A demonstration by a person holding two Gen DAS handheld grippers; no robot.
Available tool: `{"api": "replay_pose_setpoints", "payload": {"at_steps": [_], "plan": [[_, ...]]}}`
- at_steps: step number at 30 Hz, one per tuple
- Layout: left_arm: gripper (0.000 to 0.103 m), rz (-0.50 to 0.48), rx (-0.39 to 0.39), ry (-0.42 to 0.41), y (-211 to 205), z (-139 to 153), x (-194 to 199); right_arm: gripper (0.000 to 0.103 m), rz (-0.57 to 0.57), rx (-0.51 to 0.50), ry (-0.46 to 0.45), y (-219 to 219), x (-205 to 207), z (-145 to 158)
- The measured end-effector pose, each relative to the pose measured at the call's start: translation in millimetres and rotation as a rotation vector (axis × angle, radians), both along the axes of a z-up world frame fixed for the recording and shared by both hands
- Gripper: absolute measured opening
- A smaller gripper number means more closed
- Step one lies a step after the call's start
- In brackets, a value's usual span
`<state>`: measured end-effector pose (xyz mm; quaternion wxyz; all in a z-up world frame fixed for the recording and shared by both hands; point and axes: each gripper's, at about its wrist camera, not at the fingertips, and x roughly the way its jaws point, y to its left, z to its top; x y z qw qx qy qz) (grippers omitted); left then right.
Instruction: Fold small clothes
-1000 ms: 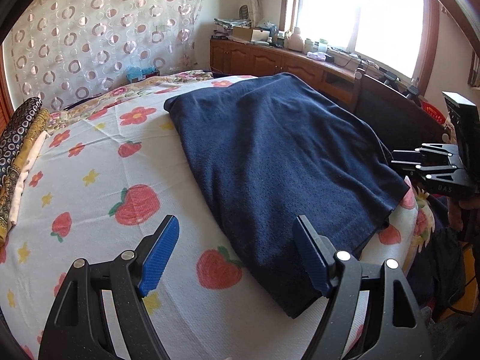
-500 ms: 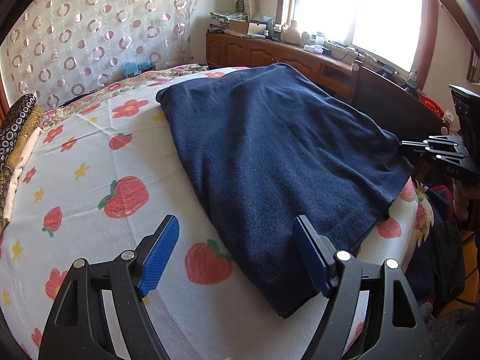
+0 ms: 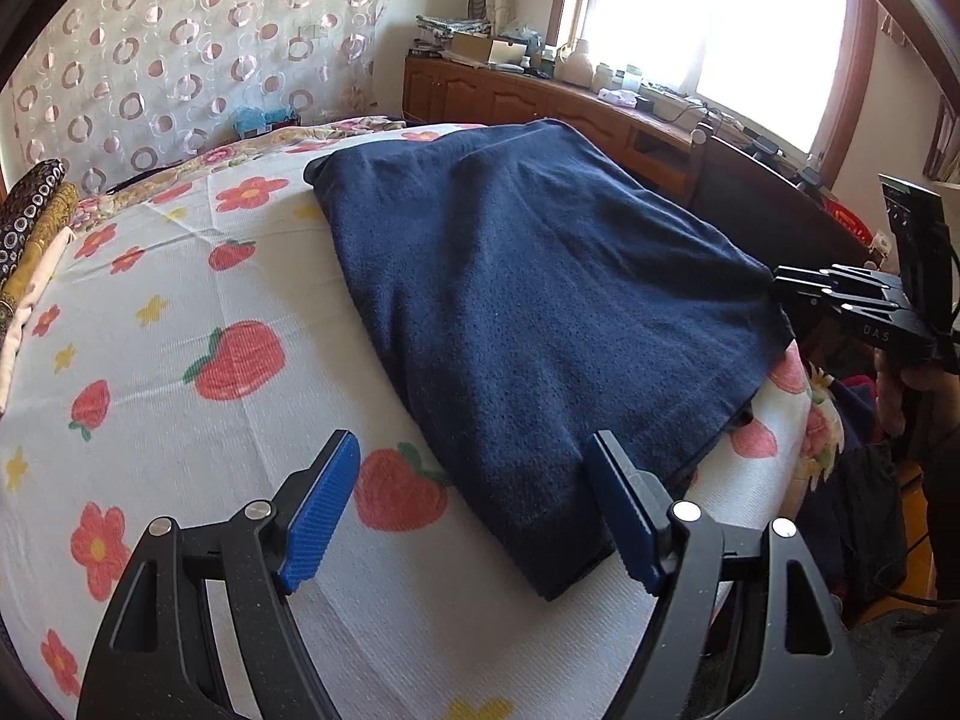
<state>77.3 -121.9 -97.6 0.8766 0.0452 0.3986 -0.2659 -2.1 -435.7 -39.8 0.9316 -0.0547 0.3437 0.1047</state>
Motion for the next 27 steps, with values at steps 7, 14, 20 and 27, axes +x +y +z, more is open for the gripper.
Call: {"api": "replay_pose_setpoints", "payload": {"at_steps": [7,14,20,27], "plan": [[0.049,-0.036,-0.030,0.021,-1,-1,-6,0.044,-0.002,0.014,0.050,2,10,-19],[0.044,-0.051,-0.038,0.062,-2,-5,-10,0.044,0.021,0.034,0.095,-3,14,-23],[0.030,-0.067,-0.047,0.073,-3,-5,-12,0.044,0.056,0.048,0.115,-4,19,-21],[0.010,-0.083,-0.069,-0.015,-5,18,-25,0.009,0.123,0.099,0.094,-2,13,-21]]}}
